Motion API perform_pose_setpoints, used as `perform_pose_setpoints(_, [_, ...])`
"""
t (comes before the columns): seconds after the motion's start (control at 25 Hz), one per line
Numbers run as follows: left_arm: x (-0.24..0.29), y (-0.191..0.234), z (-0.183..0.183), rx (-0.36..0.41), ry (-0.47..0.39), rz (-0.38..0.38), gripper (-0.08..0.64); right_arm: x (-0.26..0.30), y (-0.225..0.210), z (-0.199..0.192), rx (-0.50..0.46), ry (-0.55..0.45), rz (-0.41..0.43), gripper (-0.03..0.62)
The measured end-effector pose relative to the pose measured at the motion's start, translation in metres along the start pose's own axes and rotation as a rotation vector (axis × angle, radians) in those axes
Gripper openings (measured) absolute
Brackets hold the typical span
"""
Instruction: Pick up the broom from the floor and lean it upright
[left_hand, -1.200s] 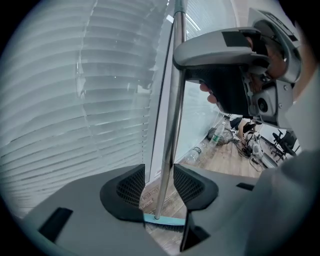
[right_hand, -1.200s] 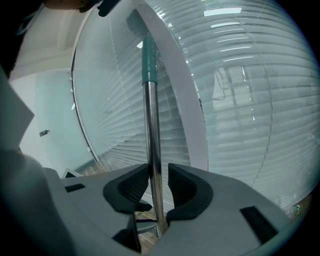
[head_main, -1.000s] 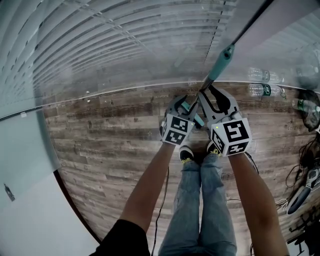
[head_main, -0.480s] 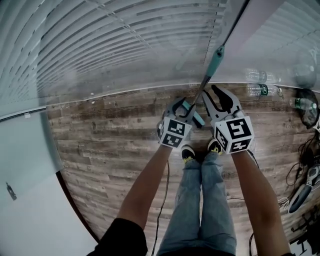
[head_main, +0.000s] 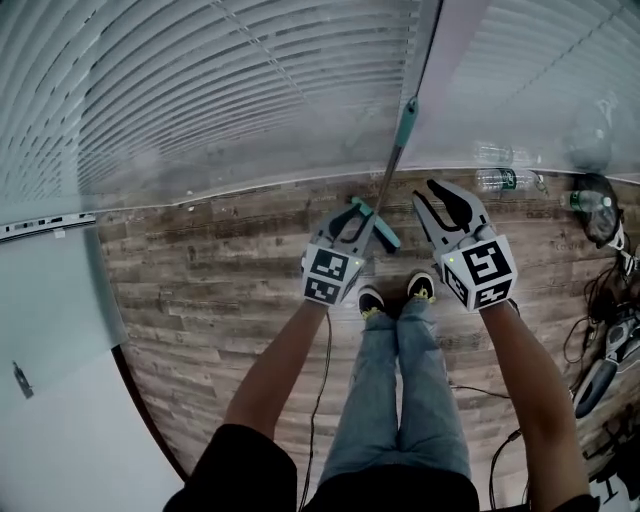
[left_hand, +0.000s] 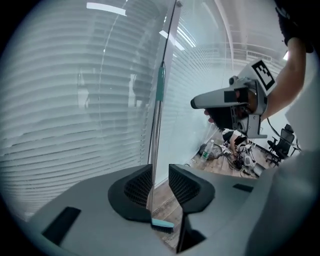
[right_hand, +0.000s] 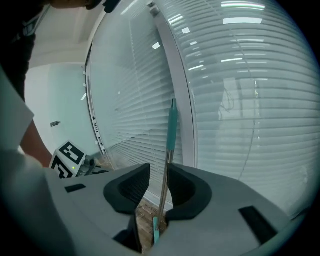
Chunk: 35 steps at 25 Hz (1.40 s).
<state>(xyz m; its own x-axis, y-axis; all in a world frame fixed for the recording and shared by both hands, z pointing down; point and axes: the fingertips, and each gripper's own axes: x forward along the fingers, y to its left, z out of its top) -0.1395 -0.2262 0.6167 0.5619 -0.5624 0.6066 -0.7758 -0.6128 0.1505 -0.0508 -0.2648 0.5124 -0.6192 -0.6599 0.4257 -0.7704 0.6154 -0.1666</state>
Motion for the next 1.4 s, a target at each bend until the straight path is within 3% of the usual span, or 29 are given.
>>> perform_pose_setpoints(0.16, [-0.048,-0.017,0.035,-0.006,-0.039,0.001,0.078,-0.044,0.003,0.027,-0.018,0.005,-0.009,0.109])
perform_pose_setpoints(0.28, [-0.087,-0.035,0.050,-0.071,-0.016,0.010,0.021,-0.082,0.002,0.055,-0.016,-0.008,-0.014,0.109])
perform_pose_setpoints(0.44, [-0.149,-0.074,0.081,-0.092,-0.040,-0.049,0.020,-0.139,0.007,0.098,-0.027,-0.041,-0.020,0.103])
perform_pose_setpoints(0.64, [-0.228,-0.093,0.145,-0.079,-0.172,-0.009,0.020,-0.194,0.020,0.169,-0.036,-0.124,0.010,0.091])
perform_pose_setpoints(0.88, [-0.282,-0.130,0.223,-0.040,-0.312,-0.005,0.020,-0.283,0.034,0.241,-0.102,-0.189,-0.005,0.075])
perform_pose_setpoints(1.0, [-0.293,-0.148,0.251,-0.038,-0.355,-0.014,0.020,-0.313,0.039,0.257,-0.094,-0.210,-0.035,0.057])
perform_pose_setpoints(1.24, [-0.319,-0.179,0.294,-0.016,-0.427,-0.012,0.020,-0.350,0.058,0.260,0.012,-0.241,-0.025,0.018])
perform_pose_setpoints(1.4, [-0.327,-0.188,0.301,-0.015,-0.441,-0.022,0.020,-0.360,0.069,0.254,-0.018,-0.228,-0.061,0.015])
